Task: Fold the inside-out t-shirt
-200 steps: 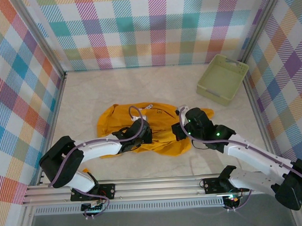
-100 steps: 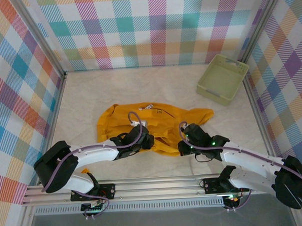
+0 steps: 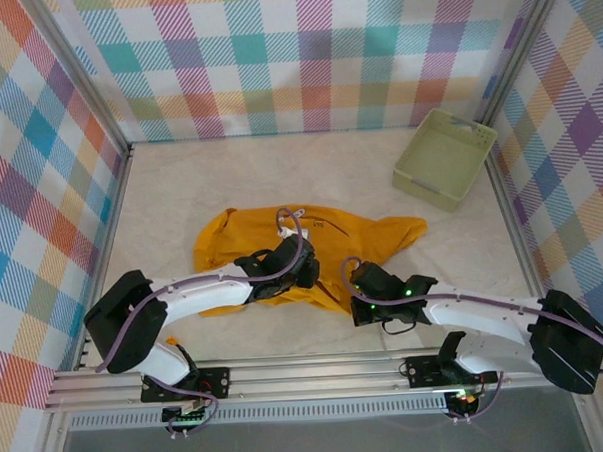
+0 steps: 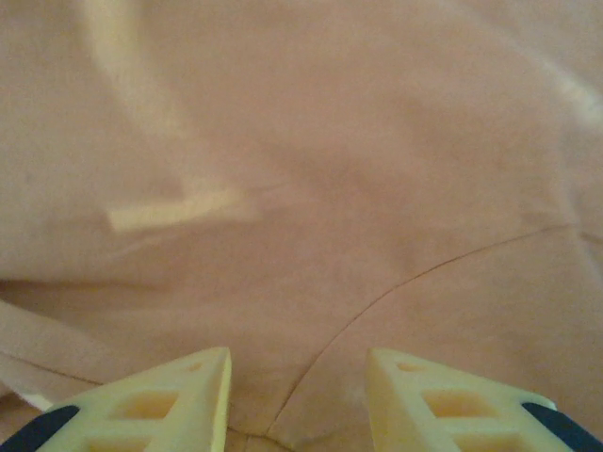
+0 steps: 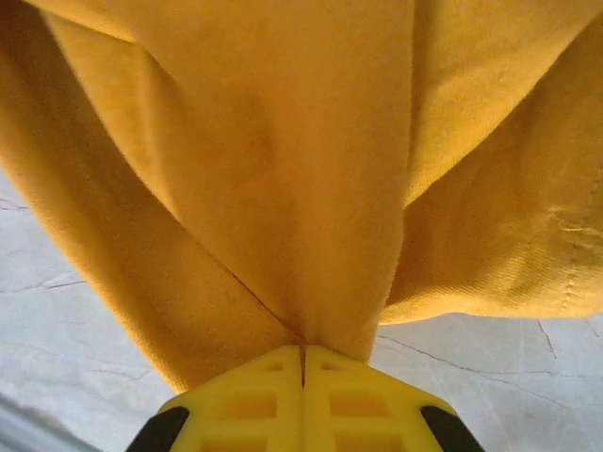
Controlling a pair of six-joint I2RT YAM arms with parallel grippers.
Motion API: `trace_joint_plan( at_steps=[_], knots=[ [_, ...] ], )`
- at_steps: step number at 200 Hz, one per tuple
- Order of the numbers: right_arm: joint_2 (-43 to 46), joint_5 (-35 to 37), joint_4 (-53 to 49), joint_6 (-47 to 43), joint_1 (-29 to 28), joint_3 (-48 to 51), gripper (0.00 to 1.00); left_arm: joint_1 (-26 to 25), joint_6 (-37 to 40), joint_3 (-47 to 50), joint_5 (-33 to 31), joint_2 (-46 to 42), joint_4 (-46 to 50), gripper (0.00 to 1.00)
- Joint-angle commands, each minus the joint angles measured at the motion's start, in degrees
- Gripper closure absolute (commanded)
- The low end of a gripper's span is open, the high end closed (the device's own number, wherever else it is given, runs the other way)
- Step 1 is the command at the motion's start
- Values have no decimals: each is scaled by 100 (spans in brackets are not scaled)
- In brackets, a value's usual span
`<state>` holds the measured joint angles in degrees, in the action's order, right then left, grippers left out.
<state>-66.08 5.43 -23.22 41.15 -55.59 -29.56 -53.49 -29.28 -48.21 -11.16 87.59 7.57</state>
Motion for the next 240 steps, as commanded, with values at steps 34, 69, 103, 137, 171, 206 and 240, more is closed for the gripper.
trace_joint_plan(
  at_steps=[34, 69, 103, 137, 171, 206, 240],
  knots=[
    [-417, 204, -5, 190, -172, -145, 99, -196, 569, 64, 140, 57, 113, 41],
    [-438, 304, -78, 201, -213, -138, 98, -199, 828, 217, 467, -91, -34, 32],
    [-392, 443, -162, 156, -224, -249, 90, -199, 957, 161, 249, 99, 226, 39],
    [-205, 672, -339, -138, -233, -488, 73, -196, 856, 245, 395, 108, 10, 57],
    [23, 732, -327, -421, -232, -631, 59, -197, 865, 113, 501, 300, -117, 73],
    [49, 904, 9, -819, -228, -683, 48, -138, 680, -18, 645, 403, -385, 94],
    [-273, 854, 775, -1231, -149, -731, 46, -26, 266, 56, 1059, 266, -956, 100]
  ],
)
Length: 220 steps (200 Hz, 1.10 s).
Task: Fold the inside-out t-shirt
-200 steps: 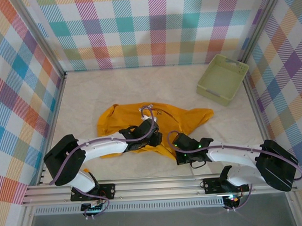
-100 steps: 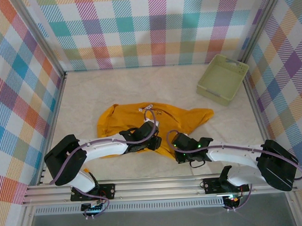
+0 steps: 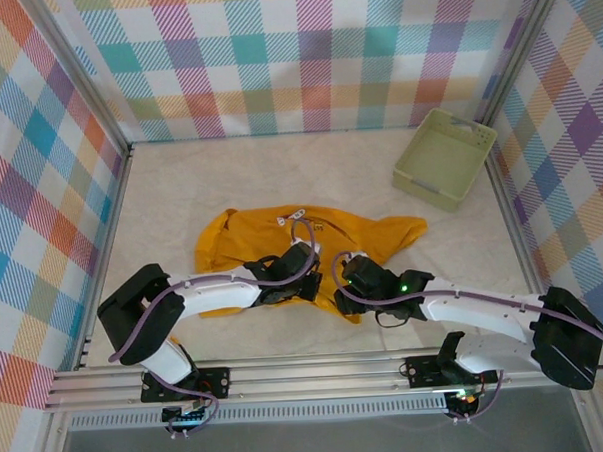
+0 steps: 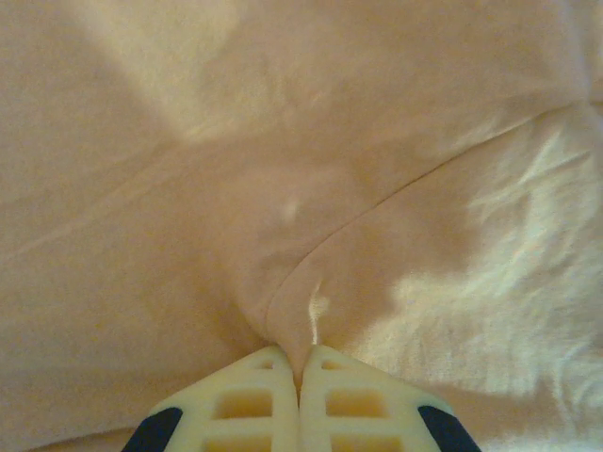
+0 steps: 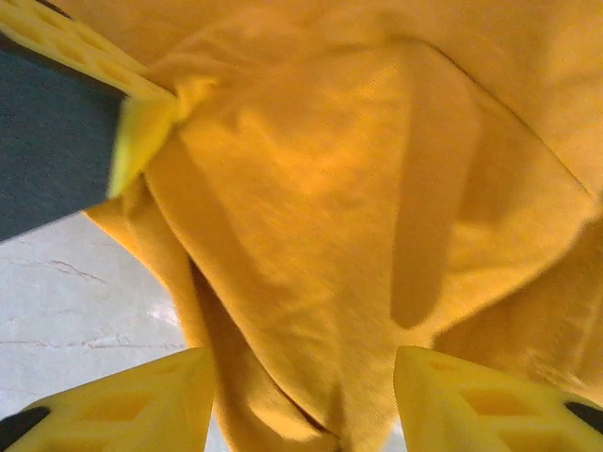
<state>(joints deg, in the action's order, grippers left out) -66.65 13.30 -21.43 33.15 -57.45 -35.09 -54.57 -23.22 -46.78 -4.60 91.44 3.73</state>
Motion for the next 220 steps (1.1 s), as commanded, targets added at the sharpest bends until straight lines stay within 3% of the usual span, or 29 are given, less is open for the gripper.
trace_joint_plan(
  at_steps=[1, 91, 143, 178, 220],
  knots=[
    [-225, 63, 609, -431, 39, -180, 45, 84, -344, -86, 418, -127, -586, 100],
    [-670, -177, 1166, -805, 469, -273, 48, 198, -541, 220, 823, -698, -966, 97],
    [-628, -292, 1155, -853, 619, -397, 79, 262, -491, 340, 588, -911, -821, 92],
    [-419, -421, 1009, -834, 737, -435, 97, 245, -344, 506, 224, -1167, -597, 69],
    [-20, -964, 957, -722, 831, -620, 100, -260, -115, 551, -587, -1326, -188, 43]
  ],
)
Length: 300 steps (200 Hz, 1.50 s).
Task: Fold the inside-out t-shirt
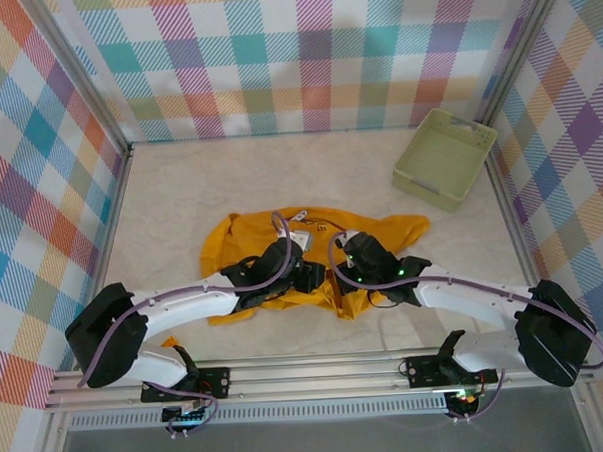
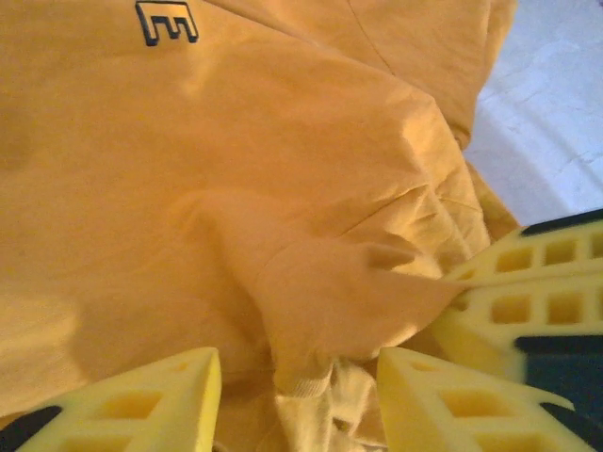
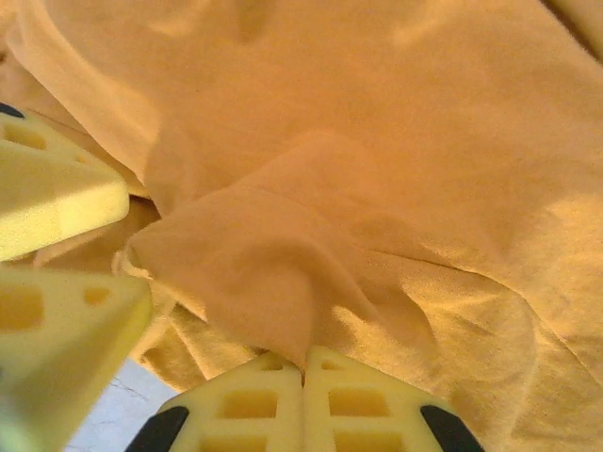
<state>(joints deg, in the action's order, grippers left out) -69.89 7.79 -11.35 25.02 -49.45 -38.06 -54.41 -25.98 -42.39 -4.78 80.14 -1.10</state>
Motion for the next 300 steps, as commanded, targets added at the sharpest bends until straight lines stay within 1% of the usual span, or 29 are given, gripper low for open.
trace_joint_plan(
  at_steps=[1, 13, 20, 45, 61, 65, 86, 97, 114, 124, 136, 146, 181, 200, 208, 214, 230, 242, 264, 285, 300],
  knots=[
    [315, -420, -51, 87, 32, -332, 100, -282, 157, 114, -578, -198, 295, 42],
    [407, -594, -95, 67, 32, -427, 100, -310, 91, 171, -689, -218, 264, 32],
    [443, -700, -121, 65, 28, -465, 100, -311, 75, 167, -771, -203, 283, 28],
    [494, -867, -238, -11, 19, -554, 100, -307, -15, -5, -1286, -110, 413, 25],
    [494, -836, -286, -48, 26, -565, 100, -294, 54, -123, -1381, 0, 319, 24],
    [494, -840, -286, -54, 32, -569, 100, -285, 83, -175, -1357, 53, 295, 25],
    [433, -833, -287, -74, 32, -555, 100, -272, 225, -472, -1149, 379, 299, 39],
    [385, -743, -308, -77, 27, -559, 100, -272, 273, -555, -953, 488, 251, 52],
    [331, -267, -530, -76, 54, -617, 100, -256, 299, -496, -614, 499, 63, 70],
    [294, -83, -637, -76, 156, -628, 100, -232, 321, -390, -390, 462, -72, 78],
    [257, -179, -607, -110, 358, -592, 100, -202, 341, -266, -179, 417, -170, 88],
    [216, -296, -529, -161, 505, -570, 100, -157, 368, -126, 13, 353, -297, 93],
    [-128, -337, -290, -424, 768, -676, 97, -24, 485, 289, 595, 109, -625, 98],
    [-369, -258, -149, -543, 814, -772, 94, 35, 484, 406, 735, 23, -736, 98],
    [-462, -207, -183, -586, 815, -823, 90, 82, 450, 438, 793, -3, -795, 99],
    [-495, -184, -219, -600, 818, -860, 86, 116, 419, 464, 794, -20, -818, 99],
    [-335, -228, -347, -595, 815, -867, 76, 259, 306, 536, 878, -42, -924, 100],
    [-80, -391, -445, -564, 805, -810, 71, 373, 221, 595, 894, -53, -996, 100],
    [436, -956, -654, -551, 651, -719, 65, 523, 132, 592, 873, 18, -993, 100],
    [675, -1413, -668, -372, 263, -622, 64, 587, 75, 600, 890, 54, -1049, 100],
    [681, -1777, -369, -110, 50, -454, 64, 609, 71, 592, 898, 47, -1059, 100]
  ],
)
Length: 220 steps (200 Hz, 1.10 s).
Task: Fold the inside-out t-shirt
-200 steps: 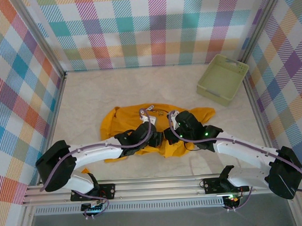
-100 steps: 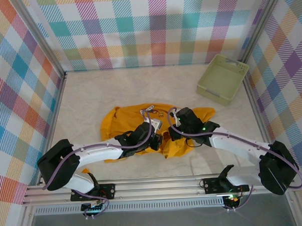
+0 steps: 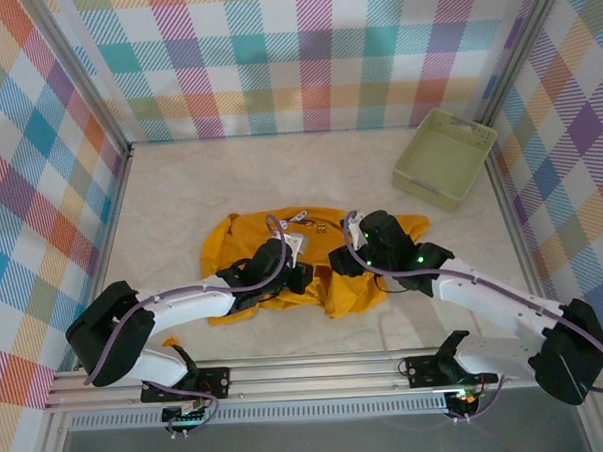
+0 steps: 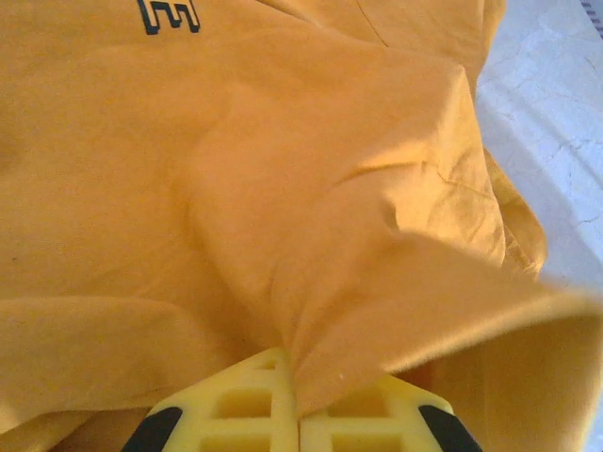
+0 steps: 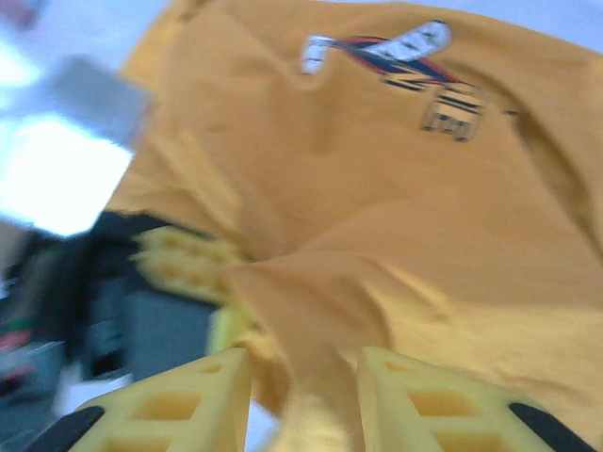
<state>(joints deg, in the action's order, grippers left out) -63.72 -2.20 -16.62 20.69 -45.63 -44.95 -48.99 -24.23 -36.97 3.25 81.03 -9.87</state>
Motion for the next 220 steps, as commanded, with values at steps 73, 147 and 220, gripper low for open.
trace_joint_plan(
  at_steps=[73, 147, 220],
  knots=[
    [-886, -1365, 1459, 861, -719, 656, 70, 108, -132, 78, 114, -136, -99, 100],
    [-1525, 817, 962, 995, -419, 394, 74, 109, -30, 195, 334, -237, -77, 99],
    [-1944, 85, 1467, 815, 54, 214, 71, 108, 43, 393, 493, -321, -122, 98]
  ],
)
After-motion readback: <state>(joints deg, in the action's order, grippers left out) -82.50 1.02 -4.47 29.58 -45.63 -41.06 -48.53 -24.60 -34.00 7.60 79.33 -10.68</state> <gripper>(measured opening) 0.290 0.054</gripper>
